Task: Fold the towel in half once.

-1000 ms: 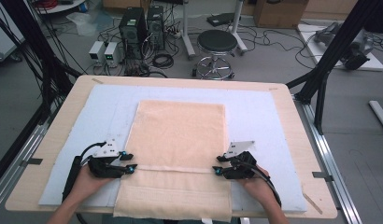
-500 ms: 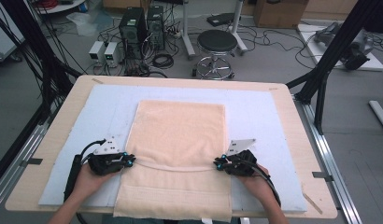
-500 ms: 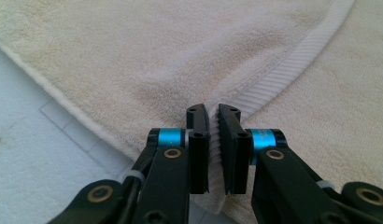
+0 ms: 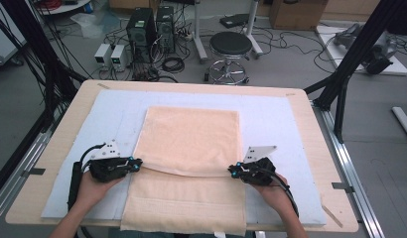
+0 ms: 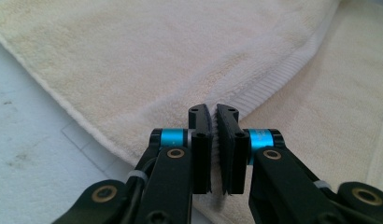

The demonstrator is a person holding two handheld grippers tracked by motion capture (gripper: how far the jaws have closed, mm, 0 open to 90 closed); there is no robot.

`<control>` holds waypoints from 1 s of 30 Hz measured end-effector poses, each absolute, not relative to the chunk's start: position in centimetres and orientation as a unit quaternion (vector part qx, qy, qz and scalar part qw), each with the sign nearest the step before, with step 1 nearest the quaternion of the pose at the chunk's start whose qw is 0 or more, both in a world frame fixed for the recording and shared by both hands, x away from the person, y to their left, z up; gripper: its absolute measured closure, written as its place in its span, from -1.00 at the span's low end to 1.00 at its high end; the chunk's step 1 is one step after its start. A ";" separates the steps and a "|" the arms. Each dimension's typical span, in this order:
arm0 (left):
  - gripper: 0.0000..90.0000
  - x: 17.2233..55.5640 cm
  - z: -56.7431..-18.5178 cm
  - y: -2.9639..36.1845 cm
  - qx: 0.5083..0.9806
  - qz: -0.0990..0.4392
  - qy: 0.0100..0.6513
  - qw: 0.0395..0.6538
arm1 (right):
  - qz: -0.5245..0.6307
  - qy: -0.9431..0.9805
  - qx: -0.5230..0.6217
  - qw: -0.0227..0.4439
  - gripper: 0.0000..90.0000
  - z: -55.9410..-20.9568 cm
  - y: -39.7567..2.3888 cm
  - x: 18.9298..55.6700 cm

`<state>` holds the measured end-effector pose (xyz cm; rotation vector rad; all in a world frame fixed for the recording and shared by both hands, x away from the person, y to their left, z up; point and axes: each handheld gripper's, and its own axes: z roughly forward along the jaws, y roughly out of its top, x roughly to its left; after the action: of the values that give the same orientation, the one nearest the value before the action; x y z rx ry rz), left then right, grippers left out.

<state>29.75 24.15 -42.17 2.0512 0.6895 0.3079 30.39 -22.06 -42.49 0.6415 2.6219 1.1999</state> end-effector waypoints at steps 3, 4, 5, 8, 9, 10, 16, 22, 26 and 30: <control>0.87 29.6 -42.0 24.1 0.832 0.129 0.279 0.461 | 0.409 0.882 0.214 0.095 0.87 -42.0 -22.2 30.3; 0.87 29.6 -42.0 24.1 0.834 0.131 0.276 0.459 | 0.413 0.881 0.212 0.095 0.87 -41.8 -22.2 30.3; 0.87 29.6 -41.9 24.0 0.835 0.131 0.275 0.457 | 0.416 0.879 0.212 0.096 0.88 -41.7 -22.3 30.3; 0.88 29.6 -41.9 23.9 0.836 0.132 0.274 0.457 | 0.413 0.881 0.213 0.089 0.88 -41.6 -22.4 30.4; 0.88 29.5 -41.8 23.9 0.836 0.133 0.273 0.456 | 0.414 0.880 0.214 0.089 0.88 -41.6 -22.4 30.4; 0.88 29.5 -41.8 23.9 0.836 0.133 0.273 0.458 | 0.414 0.881 0.213 0.090 0.88 -41.5 -22.4 30.4; 0.88 29.4 -41.4 24.0 0.836 0.138 0.269 0.458 | 0.423 0.877 0.213 0.081 0.88 -40.8 -22.7 30.4; 0.88 29.2 -41.0 23.9 0.838 0.144 0.264 0.455 | 0.420 0.881 0.207 0.075 0.88 -40.0 -22.7 30.4; 0.88 29.2 -40.2 23.7 0.837 0.154 0.258 0.457 | 0.420 0.881 0.204 0.076 0.88 -39.3 -22.7 30.4; 0.88 29.0 -39.5 23.6 0.836 0.156 0.254 0.461 | 0.423 0.880 0.201 0.078 0.88 -38.5 -23.1 30.4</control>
<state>28.97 23.59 -39.51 2.0567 0.6240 0.3848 30.40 -23.06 -38.50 0.6033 2.6354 1.2677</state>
